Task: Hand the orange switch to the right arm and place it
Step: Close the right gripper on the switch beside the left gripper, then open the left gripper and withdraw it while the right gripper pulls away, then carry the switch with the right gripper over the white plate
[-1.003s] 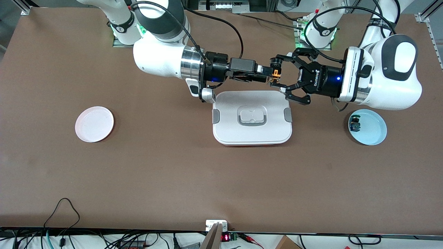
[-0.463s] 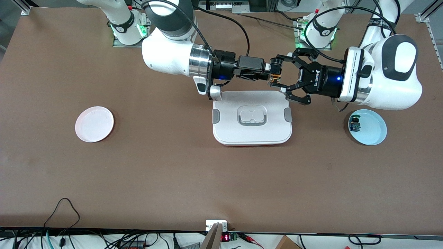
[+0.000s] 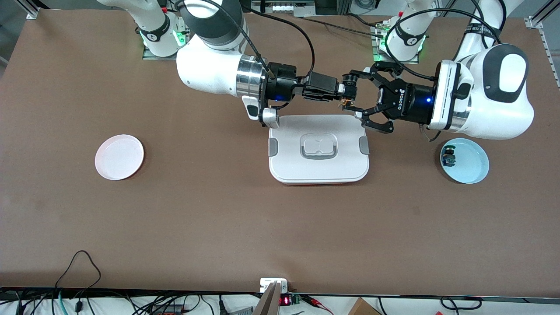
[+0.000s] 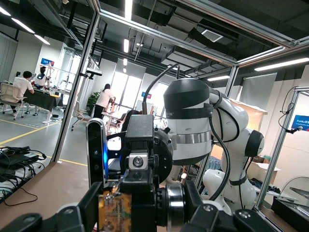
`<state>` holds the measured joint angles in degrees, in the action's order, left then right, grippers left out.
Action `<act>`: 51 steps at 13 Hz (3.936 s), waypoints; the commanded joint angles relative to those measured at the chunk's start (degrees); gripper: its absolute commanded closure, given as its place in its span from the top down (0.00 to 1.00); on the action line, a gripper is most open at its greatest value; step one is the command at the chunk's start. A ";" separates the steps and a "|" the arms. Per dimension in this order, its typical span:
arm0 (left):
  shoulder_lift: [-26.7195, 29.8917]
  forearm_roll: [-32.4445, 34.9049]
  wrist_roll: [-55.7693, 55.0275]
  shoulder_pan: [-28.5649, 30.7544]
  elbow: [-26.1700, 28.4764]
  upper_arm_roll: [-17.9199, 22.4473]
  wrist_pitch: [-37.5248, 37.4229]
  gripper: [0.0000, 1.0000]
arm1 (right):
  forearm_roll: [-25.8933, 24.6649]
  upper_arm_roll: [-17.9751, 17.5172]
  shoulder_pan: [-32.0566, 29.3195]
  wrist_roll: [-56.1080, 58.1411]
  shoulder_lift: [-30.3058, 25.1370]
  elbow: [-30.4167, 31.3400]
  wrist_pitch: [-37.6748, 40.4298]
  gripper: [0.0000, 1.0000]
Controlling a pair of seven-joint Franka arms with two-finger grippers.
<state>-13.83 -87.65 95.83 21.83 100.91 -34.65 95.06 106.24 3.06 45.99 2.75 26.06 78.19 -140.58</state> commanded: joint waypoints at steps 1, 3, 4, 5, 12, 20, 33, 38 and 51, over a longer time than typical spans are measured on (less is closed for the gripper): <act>1.35 -1.74 1.82 0.85 0.78 -0.60 -0.75 0.00 | 1.08 0.28 0.06 -0.21 1.10 -1.46 -0.74 0.20; 1.35 -1.74 1.82 0.85 0.78 -0.60 -0.75 0.02 | 1.08 0.37 0.06 -0.21 1.10 -1.46 -0.74 0.18; 1.35 -1.74 1.65 0.85 0.78 -0.60 -0.84 0.36 | 1.08 0.37 0.15 -0.21 1.10 -1.46 -0.74 0.17; 1.27 -1.74 1.82 0.85 0.87 -0.60 -1.01 0.94 | 0.99 0.46 0.24 0.75 1.10 -1.46 -0.66 0.14; 0.22 4.92 4.35 10.49 0.26 -0.16 -5.93 1.00 | 0.99 0.55 -0.64 5.42 -0.12 -0.32 0.48 0.05; -5.21 22.06 9.55 23.35 -3.06 0.02 -18.23 1.00 | -13.32 1.16 -13.10 5.95 -6.54 10.30 26.28 0.05; 1.25 34.21 8.85 4.91 -7.84 24.15 -2.80 1.00 | -63.66 10.13 -19.71 8.21 -10.93 18.57 49.97 0.05; 7.41 46.19 -3.04 -4.49 -6.60 34.54 2.31 1.00 | -89.12 10.13 -20.77 20.33 -13.31 24.38 49.27 0.05; 10.49 81.58 -80.12 -18.31 -12.31 35.61 3.66 1.00 | -113.44 10.13 -32.89 68.74 -13.05 39.31 21.36 0.05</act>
<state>-4.04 -7.59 25.87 4.90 89.14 0.62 101.33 -5.47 13.83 15.04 64.97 14.16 114.26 -114.08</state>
